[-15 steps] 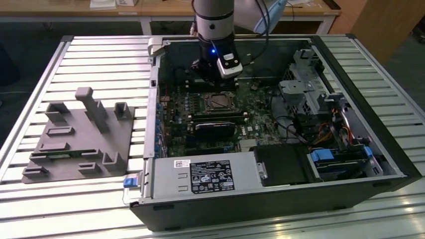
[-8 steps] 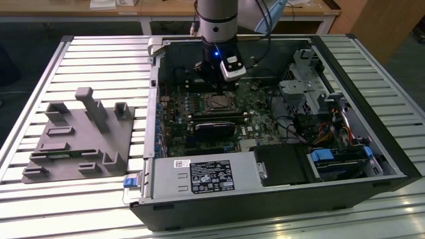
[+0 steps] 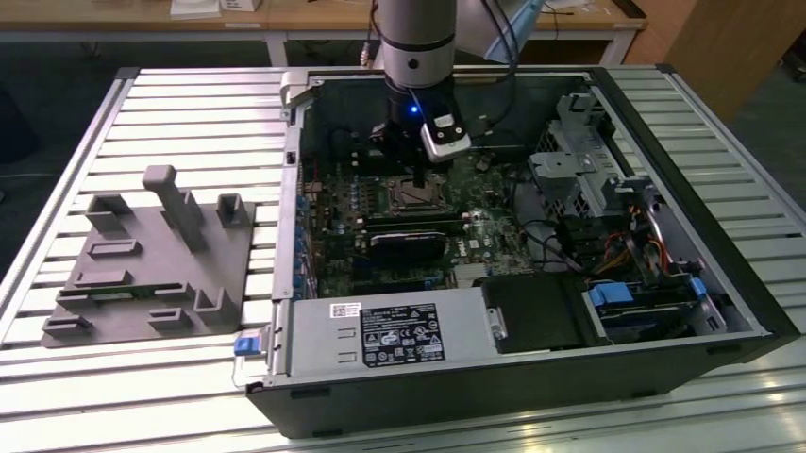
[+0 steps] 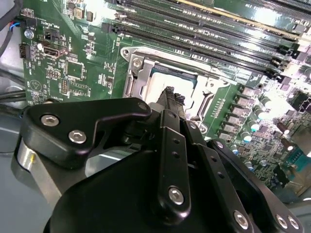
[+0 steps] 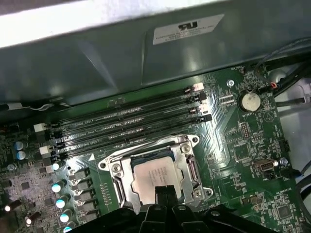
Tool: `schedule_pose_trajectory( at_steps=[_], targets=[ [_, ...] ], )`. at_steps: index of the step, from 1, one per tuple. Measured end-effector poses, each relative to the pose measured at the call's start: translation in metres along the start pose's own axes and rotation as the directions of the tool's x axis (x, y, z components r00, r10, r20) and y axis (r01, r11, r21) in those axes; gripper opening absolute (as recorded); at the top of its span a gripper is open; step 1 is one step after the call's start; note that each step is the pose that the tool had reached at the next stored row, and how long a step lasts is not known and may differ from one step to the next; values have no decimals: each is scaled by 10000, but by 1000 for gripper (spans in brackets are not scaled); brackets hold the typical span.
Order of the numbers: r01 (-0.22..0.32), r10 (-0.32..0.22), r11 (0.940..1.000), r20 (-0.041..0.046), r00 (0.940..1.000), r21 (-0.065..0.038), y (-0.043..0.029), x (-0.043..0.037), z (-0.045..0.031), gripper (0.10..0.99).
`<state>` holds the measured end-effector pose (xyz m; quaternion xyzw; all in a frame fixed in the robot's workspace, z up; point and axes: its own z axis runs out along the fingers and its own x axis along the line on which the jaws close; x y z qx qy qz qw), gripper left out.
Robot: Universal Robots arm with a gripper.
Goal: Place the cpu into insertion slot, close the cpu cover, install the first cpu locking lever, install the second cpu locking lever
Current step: 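Install the first cpu locking lever, then install the second cpu locking lever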
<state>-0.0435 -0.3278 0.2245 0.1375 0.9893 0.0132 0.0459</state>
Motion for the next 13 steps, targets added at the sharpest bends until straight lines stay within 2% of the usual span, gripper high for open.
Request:
schedule_pose_trajectory(
  at_steps=[3, 5, 13],
  targets=[
    [0, 0, 10000, 0, 10000, 2, -5, -1, 0, 106],
    [0, 0, 10000, 0, 10000, 1, -38, -11, 0, 106],
    [0, 0, 10000, 0, 10000, 1, -49, -14, 0, 106]
  ],
)
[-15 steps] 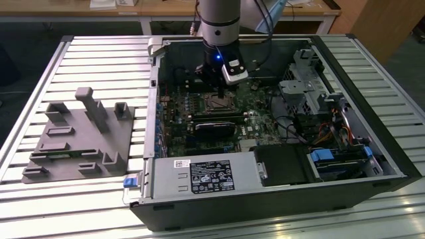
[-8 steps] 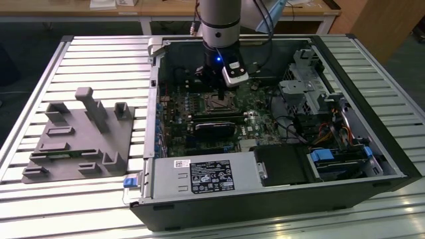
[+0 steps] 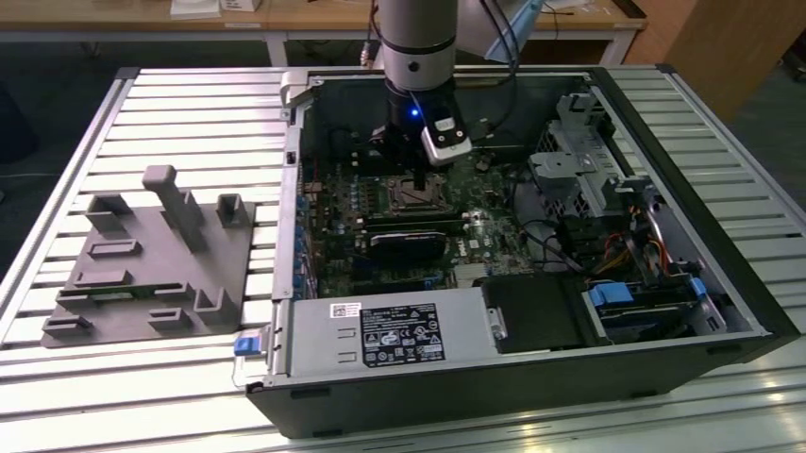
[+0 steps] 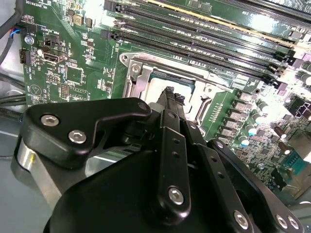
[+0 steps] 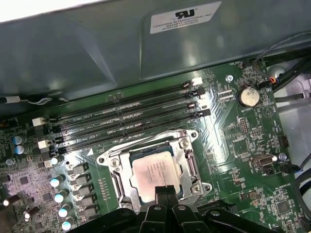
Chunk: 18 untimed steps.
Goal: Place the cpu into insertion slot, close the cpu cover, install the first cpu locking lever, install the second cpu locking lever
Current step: 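Install the second cpu locking lever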
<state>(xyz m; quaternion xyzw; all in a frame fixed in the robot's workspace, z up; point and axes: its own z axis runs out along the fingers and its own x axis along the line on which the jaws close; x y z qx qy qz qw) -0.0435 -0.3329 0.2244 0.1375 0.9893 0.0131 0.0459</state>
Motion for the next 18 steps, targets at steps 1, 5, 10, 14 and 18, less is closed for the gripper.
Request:
schedule_pose_trajectory(
  at_steps=[1, 5, 10, 14, 18],
  targets=[
    [0, 0, 10000, 0, 10000, 1, 0, 0, 0, 106],
    [1, -1, 10000, 1, 10000, 3, 1, -4, -42, 106],
    [0, 0, 10000, 0, 10000, 4, 5, -12, -140, 106],
    [0, 0, 10000, 0, 10000, 4, 7, -17, -195, 106],
    [0, 0, 10000, 1, 10000, 1, 7, -18, -195, 106]
  ],
)
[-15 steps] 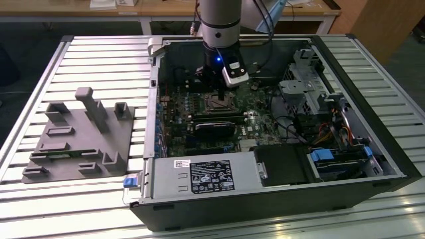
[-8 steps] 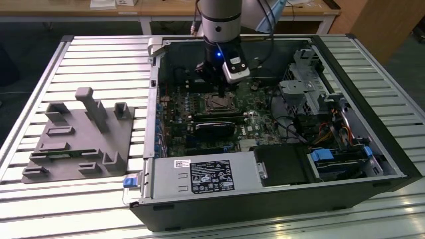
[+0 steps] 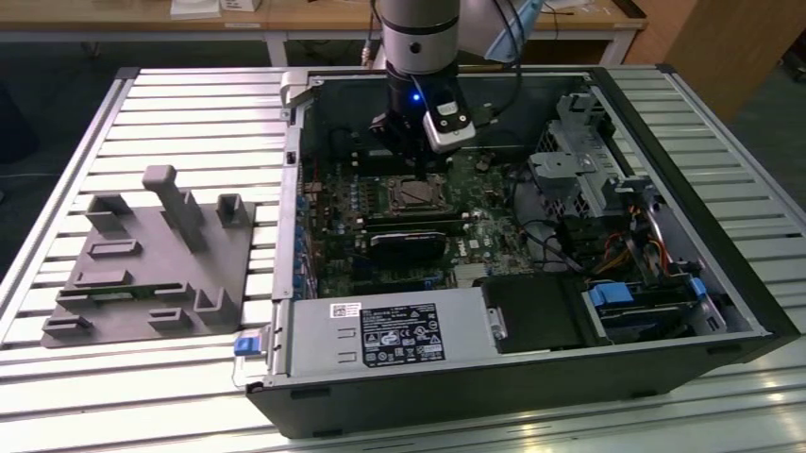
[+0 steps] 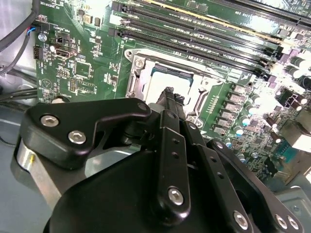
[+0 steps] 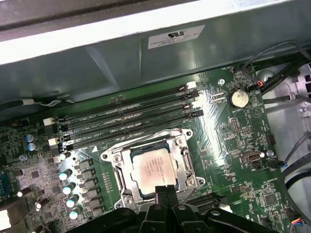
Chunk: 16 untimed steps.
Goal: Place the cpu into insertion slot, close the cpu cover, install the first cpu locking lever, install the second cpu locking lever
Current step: 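Install the second cpu locking lever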
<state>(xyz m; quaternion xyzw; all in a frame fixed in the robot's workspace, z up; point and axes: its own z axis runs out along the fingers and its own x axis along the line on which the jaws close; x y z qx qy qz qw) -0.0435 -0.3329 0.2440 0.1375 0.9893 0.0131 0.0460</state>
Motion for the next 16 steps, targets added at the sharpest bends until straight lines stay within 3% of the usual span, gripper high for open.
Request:
schedule_pose_trajectory(
  at_steps=[5, 12, 16],
  targets=[
    [2, -2, 10000, -18, 10000, 9, -8, -4, -2, 106],
    [-3, 4, 10000, -237, 9997, 69, -97, -47, 2, 106],
    [-3, 5, 10000, -280, 9996, 83, -165, -67, 5, 106]
  ],
)
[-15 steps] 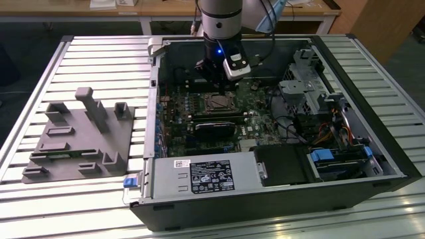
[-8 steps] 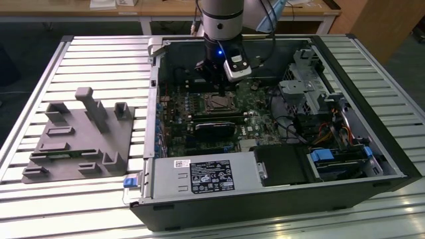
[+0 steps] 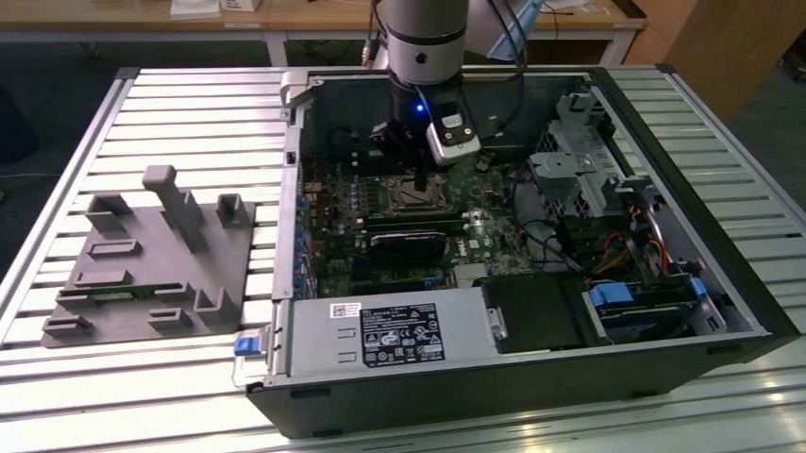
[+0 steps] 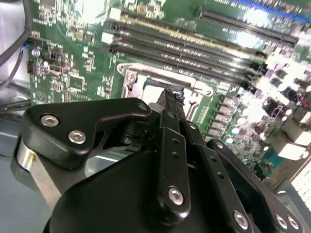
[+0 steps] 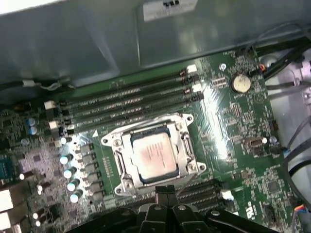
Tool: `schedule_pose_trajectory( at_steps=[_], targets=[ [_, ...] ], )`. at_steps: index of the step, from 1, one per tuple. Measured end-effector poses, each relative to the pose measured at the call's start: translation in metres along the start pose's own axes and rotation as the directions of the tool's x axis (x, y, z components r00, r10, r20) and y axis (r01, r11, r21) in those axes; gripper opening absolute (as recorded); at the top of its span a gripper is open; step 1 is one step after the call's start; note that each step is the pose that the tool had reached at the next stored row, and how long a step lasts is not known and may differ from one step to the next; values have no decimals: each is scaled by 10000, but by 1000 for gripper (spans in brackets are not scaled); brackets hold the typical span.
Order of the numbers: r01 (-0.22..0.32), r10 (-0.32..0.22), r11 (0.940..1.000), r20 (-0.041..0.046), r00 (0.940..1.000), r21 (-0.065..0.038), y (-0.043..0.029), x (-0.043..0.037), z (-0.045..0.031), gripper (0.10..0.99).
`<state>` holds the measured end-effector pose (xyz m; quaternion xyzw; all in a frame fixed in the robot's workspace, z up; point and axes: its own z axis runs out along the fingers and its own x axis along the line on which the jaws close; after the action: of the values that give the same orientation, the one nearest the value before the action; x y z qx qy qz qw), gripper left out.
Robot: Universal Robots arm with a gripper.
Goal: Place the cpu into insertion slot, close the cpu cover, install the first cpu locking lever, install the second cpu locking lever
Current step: 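Install the second cpu locking lever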
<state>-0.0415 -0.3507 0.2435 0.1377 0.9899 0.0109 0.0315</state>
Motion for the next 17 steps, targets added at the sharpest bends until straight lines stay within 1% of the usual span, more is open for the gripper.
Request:
schedule_pose_trajectory(
  at_steps=[6, 10, 12, 17],
  targets=[
    [-2, 1, 10000, -27, 10000, -13, -106, -28, 21, 106],
    [-11, 10, 9999, -76, 10000, -140, -159, -42, 44, 106],
    [-14, 12, 9999, -88, 10000, -168, -168, -44, 50, 106],
    [-14, 12, 9999, -89, 10000, -167, -169, -44, 51, 106]
  ],
)
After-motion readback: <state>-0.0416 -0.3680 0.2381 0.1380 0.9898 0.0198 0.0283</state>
